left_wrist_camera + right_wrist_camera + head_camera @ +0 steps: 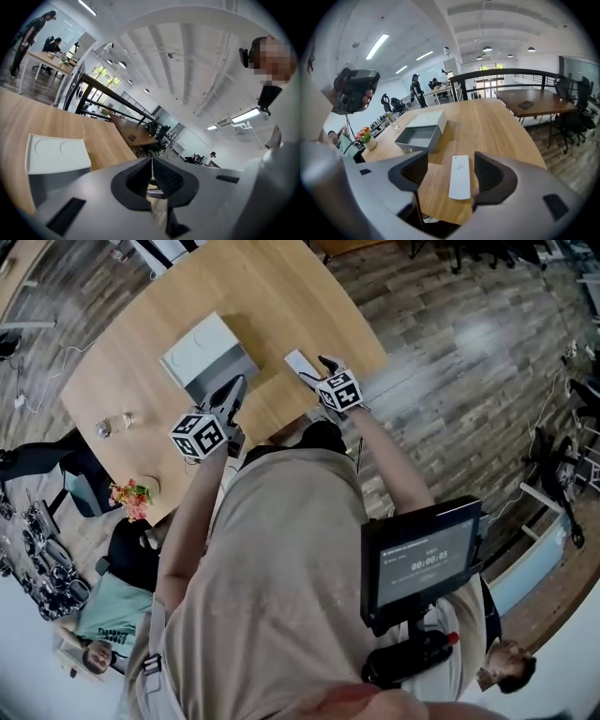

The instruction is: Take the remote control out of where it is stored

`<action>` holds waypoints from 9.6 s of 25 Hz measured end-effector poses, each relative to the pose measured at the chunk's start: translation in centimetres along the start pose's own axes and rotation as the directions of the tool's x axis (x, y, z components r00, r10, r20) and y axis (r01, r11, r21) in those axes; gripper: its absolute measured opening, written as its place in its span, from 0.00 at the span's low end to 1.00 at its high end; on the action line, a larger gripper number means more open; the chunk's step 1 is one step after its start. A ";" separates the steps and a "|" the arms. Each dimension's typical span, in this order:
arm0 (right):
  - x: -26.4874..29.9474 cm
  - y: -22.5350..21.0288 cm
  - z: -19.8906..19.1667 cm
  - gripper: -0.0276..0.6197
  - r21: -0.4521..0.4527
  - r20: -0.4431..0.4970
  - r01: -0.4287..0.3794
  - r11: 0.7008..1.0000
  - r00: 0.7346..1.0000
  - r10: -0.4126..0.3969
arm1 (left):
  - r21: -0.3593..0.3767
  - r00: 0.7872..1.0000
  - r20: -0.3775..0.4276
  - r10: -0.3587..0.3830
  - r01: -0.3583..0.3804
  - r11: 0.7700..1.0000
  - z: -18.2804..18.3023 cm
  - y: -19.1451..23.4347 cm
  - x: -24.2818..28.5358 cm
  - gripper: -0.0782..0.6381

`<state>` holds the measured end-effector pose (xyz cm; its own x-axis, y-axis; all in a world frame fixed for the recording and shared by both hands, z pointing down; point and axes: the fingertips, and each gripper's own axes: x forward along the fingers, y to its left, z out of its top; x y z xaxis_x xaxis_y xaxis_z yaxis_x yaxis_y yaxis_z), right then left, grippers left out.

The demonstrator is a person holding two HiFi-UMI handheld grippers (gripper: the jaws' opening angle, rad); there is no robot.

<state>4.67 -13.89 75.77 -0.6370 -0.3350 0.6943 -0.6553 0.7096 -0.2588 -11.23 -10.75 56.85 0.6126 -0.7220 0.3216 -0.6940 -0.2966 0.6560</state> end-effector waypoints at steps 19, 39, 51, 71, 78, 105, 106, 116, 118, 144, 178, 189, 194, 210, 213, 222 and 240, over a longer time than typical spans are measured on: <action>8.3 -1.7 -10.1 0.50 -0.129 -0.308 0.047 0.990 0.947 -0.085 | -0.018 0.998 -0.067 0.023 -0.024 1.000 -2.6 -0.3 0.3 0.12; 8.9 -2.3 -9.4 0.47 -0.059 -0.314 0.098 0.993 0.943 -0.111 | -0.040 0.998 -0.024 0.059 -0.060 0.997 -2.5 0.6 -0.6 0.12; 5.7 -0.3 -5.1 0.46 0.133 -0.136 0.080 0.988 0.989 -0.062 | -0.056 0.999 0.023 0.029 -0.028 0.998 -1.4 -0.4 -0.1 0.12; -7.6 -1.0 9.9 0.46 0.172 0.241 -0.031 0.985 0.970 -0.011 | -0.087 0.983 0.182 0.005 0.011 0.996 1.5 -4.0 0.6 0.12; -8.9 0.7 15.0 0.46 0.054 0.294 -0.122 0.991 0.951 0.101 | -0.151 0.942 0.329 0.063 -0.013 0.988 3.2 -4.4 -1.6 0.12; -15.3 6.8 25.3 0.46 -0.297 0.292 -0.280 0.913 0.883 0.366 | -0.183 0.775 0.567 0.279 -0.212 0.960 5.0 -8.4 -9.1 0.12; -15.3 7.3 25.4 0.46 -0.316 0.288 -0.274 0.908 0.884 0.367 | -0.176 0.777 0.564 0.279 -0.217 0.960 5.1 -8.3 -9.3 0.12; -13.3 11.8 25.6 0.46 -0.405 0.273 -0.217 0.888 0.898 0.345 | -0.150 0.800 0.528 0.285 -0.243 0.958 6.1 -5.9 -13.5 0.12; -12.9 12.4 25.6 0.46 -0.419 0.273 -0.199 0.886 0.903 0.332 | -0.147 0.806 0.520 0.285 -0.244 0.959 6.2 -5.4 -14.1 0.12; -4.9 20.4 22.9 0.47 -0.444 0.132 -0.103 0.890 0.975 0.179 | -0.194 0.830 0.495 0.256 -0.182 0.964 4.4 3.4 -24.0 0.12; 9.6 19.9 12.9 0.47 -0.651 -0.231 -0.316 0.690 0.949 0.216 | -0.230 0.808 0.433 0.400 -0.330 0.916 2.0 8.7 -24.7 0.12; 13.9 18.1 9.4 0.46 -0.674 -0.341 -0.417 0.610 0.908 0.244 | -0.252 0.789 0.397 0.469 -0.398 0.882 0.5 10.0 -22.7 0.12; 15.3 17.7 7.6 0.46 -0.678 -0.406 -0.472 0.564 0.880 0.248 | -0.246 0.798 0.357 0.486 -0.421 0.873 -0.8 10.5 -20.7 0.12; 19.6 17.3 2.0 0.47 -0.682 -0.584 -0.604 0.412 0.789 0.191 | -0.256 0.787 0.299 0.540 -0.480 0.839 -2.5 9.9 -18.8 0.12; 20.8 18.0 1.4 0.47 -0.690 -0.597 -0.613 0.386 0.783 0.175 | -0.264 0.781 0.290 0.553 -0.490 0.831 -3.1 9.7 -18.7 0.12; 23.5 19.2 0.5 0.47 -0.720 -0.604 -0.600 0.348 0.789 0.112 | -0.289 0.759 0.276 0.589 -0.519 0.804 -4.7 8.8 -19.1 0.12; 23.2 20.2 2.9 0.49 -0.740 -0.452 -0.476 0.476 0.875 0.172 | -0.291 0.759 0.257 0.598 -0.529 0.797 -5.6 8.2 -18.3 0.12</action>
<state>-24.54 -9.13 84.70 -0.4865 0.1093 0.8668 0.2916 0.9556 0.0433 -25.97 3.54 60.16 -0.0470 -0.8862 0.4609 -0.7673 0.3274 0.5514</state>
